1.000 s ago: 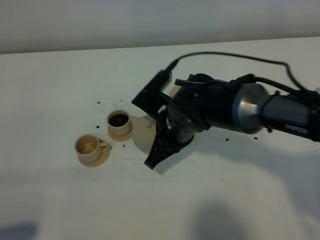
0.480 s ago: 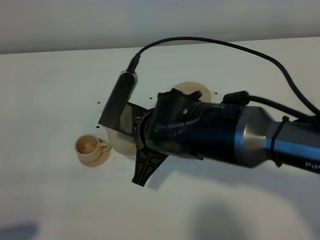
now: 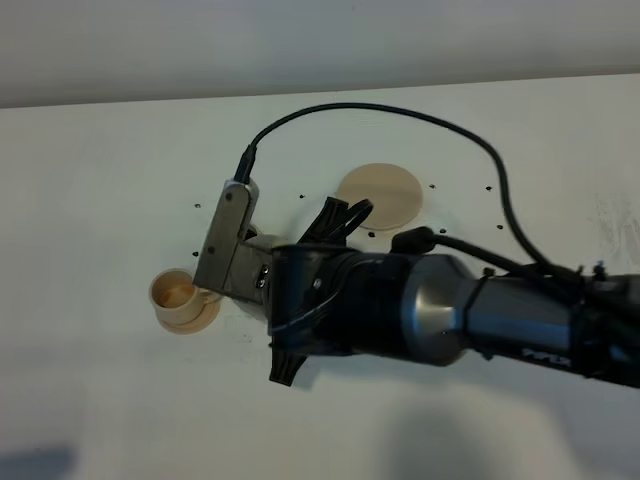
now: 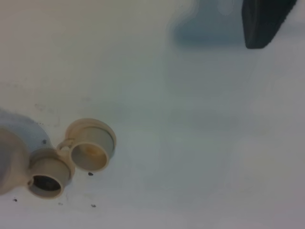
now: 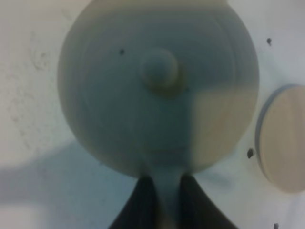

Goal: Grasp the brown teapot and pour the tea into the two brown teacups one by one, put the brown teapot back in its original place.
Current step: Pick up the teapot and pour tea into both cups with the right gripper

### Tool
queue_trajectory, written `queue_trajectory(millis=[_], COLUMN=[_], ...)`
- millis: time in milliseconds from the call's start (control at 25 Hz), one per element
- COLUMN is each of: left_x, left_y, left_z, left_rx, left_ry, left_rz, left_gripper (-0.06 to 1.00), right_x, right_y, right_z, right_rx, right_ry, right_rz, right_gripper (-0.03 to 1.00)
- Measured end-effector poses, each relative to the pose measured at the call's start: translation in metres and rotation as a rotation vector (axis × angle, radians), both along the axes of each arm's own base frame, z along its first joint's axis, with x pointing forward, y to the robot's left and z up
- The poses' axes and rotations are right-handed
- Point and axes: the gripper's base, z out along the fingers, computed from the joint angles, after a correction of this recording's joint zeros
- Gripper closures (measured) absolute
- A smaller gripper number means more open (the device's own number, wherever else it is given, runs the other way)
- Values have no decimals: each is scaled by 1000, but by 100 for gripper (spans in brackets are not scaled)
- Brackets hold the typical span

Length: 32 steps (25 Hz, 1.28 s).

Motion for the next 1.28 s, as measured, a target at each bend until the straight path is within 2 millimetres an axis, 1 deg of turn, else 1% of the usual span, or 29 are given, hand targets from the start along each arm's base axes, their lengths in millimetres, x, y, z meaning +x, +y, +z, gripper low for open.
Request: queue_trajectory(millis=[280,400,640,880,1000,1160,1280], left_x=[0,0,0,0,0,0,0], left_y=[0,0,0,0,0,0,0], left_z=[0,0,0,0,0,0,0], left_rx=[0,0,0,0,0,0,0], left_ry=[0,0,0,0,0,0,0], left_rz=[0,0,0,0,0,0,0], left_gripper=[51,51,51,51,51,51,51], right_x=[-8,-11,-10,-3,-1,3,5], right_y=[10,12,12,21,24,28,31], right_z=[0,1,3,23,29,24,10], right_rx=[-20,-29,-42,-9,0,-27,-67], right_ry=[-83,-98,-118,-163,-180,-198,-189], right_rz=[37,47,44,27,38,48,55], right_gripper=[87,87,87,87,87,87,87])
